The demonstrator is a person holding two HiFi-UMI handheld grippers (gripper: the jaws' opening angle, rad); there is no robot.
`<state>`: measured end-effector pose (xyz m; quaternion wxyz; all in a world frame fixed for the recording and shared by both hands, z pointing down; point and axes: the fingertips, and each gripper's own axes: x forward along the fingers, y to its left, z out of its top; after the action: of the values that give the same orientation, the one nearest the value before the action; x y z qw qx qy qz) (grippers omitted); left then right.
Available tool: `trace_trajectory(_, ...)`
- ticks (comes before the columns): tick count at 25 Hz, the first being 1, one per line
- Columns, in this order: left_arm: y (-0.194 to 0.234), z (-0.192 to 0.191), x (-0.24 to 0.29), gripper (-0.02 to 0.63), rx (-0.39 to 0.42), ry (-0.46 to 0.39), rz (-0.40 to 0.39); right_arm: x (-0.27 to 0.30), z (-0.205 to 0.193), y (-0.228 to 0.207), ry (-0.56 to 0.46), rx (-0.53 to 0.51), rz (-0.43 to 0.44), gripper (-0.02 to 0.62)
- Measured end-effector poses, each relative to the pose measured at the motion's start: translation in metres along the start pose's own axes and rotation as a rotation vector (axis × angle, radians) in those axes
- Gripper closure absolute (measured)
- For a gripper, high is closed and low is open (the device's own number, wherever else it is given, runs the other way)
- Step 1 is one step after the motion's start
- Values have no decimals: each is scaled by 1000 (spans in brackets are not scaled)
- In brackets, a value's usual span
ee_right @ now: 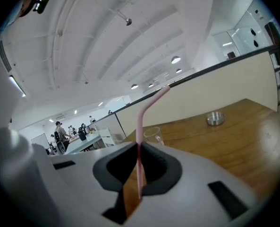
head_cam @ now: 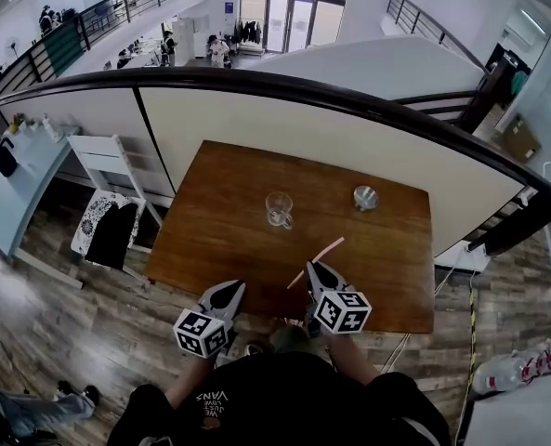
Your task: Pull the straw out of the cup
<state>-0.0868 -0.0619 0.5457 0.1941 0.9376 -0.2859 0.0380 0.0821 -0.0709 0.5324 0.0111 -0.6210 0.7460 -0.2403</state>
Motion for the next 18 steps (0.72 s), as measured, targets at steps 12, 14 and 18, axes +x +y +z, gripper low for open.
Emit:
trace_trajectory(12, -6, -8, -3, 594, -6, 14, -19, -8, -16, -2, 37, -7, -12, 561)
trace_trajectory(14, -4, -11, -4, 594, -6, 17, -18, -7, -15, -1, 33, -8, -11, 561)
trace_trajectory(18, -3, -13, -3, 594, -12, 20, -16, -6, -10, 1, 24, -11, -2, 562)
